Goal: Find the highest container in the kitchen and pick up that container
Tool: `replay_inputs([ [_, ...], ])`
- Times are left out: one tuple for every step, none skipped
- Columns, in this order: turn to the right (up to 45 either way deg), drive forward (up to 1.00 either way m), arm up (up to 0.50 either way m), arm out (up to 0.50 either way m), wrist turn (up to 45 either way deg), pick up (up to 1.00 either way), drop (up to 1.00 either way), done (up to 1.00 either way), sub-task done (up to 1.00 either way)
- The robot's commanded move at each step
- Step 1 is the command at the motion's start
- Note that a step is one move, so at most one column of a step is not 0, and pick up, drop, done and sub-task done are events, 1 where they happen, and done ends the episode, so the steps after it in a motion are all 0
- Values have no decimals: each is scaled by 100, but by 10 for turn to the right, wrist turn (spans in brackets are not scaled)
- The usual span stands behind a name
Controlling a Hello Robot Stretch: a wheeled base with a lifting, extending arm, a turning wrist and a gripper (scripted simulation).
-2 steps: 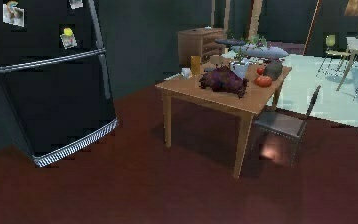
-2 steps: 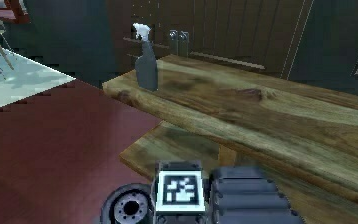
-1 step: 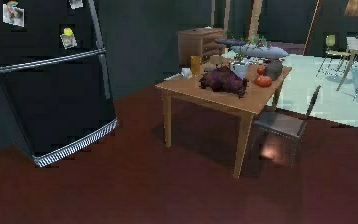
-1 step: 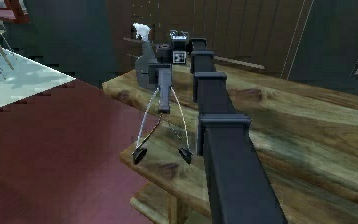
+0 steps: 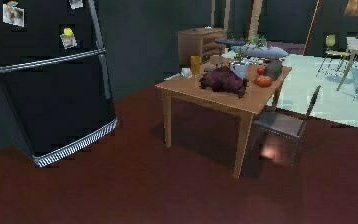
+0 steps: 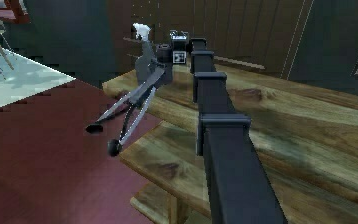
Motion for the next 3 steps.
replay_inputs([
  [0, 0, 0, 0, 450, 0, 0, 0, 0],
  [0, 0, 0, 0, 450, 0, 0, 0, 0],
  [0, 0, 0, 0, 270, 0, 0, 0, 0],
])
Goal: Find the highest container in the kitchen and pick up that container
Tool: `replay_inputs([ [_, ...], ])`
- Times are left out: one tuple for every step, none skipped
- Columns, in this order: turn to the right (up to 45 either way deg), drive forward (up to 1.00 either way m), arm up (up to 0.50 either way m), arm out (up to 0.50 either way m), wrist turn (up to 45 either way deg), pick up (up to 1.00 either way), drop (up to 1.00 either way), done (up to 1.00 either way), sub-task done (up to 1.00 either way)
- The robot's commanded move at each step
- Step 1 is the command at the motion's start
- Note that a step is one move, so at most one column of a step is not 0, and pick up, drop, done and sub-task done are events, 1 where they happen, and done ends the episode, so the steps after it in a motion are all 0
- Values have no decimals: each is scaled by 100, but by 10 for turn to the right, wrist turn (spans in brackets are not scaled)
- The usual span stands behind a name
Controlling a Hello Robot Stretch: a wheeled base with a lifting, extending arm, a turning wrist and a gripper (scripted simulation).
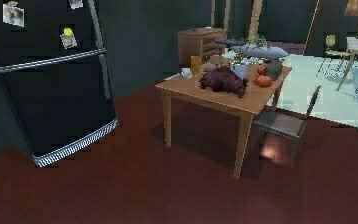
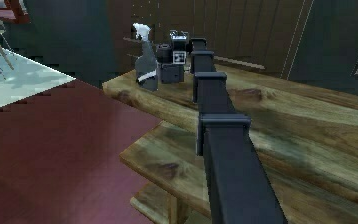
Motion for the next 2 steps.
replay_inputs([
  [0, 0, 0, 0, 0, 100, 0, 0, 0],
  [0, 0, 0, 0, 0, 0, 0, 100, 0],
])
